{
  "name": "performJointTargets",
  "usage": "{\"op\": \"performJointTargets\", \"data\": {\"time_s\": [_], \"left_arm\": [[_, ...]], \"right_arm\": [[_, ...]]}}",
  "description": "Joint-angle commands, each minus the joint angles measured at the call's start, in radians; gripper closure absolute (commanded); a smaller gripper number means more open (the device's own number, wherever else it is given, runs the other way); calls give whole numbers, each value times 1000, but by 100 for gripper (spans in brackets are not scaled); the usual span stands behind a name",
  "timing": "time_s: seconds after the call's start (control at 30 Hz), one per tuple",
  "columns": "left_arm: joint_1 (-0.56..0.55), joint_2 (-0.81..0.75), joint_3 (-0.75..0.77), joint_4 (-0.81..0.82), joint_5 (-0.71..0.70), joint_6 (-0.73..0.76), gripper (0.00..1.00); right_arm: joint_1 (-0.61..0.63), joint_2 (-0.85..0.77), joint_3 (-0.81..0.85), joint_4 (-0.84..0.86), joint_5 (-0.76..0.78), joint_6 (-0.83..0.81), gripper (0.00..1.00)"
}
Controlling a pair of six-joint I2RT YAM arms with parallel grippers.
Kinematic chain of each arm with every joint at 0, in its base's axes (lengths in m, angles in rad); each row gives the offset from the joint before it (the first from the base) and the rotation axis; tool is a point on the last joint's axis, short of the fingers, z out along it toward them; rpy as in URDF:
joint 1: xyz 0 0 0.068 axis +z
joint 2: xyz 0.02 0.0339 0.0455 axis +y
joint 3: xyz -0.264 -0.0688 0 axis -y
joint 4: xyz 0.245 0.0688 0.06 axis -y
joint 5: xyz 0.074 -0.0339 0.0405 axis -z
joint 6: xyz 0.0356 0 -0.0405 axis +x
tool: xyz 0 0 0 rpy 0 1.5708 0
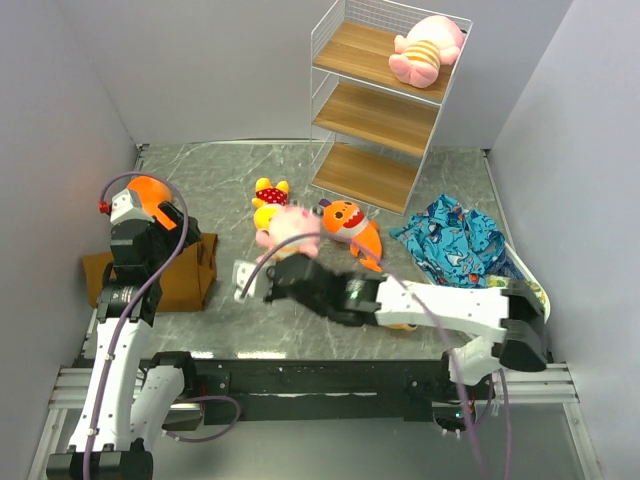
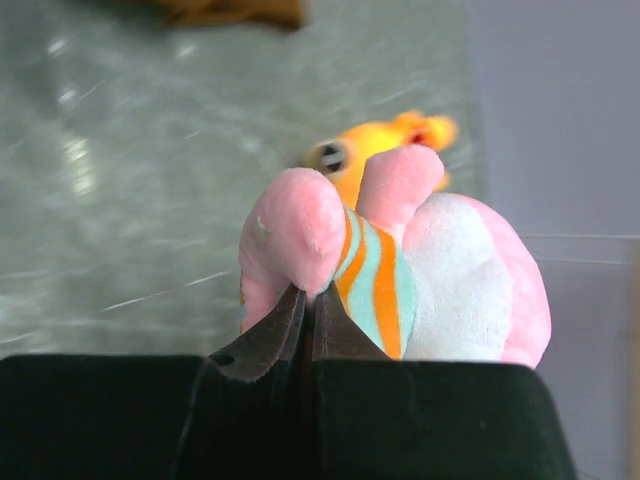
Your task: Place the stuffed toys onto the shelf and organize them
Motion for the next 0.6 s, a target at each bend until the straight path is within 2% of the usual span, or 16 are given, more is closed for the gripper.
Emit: {"op": "performJointTargets", "data": {"time_s": [0.0, 0.27, 0.57], "left_arm": [[-3, -16, 0, 57, 88, 27, 3], [-2, -1, 0, 57, 125, 30, 4], [-3, -6, -2, 61, 131, 34, 3]], "right_arm": [[-88, -111, 183, -90, -19, -162, 100], [-323, -77, 460, -55, -119, -365, 100], [-509, 99, 802, -57, -251, -455, 100]]}}
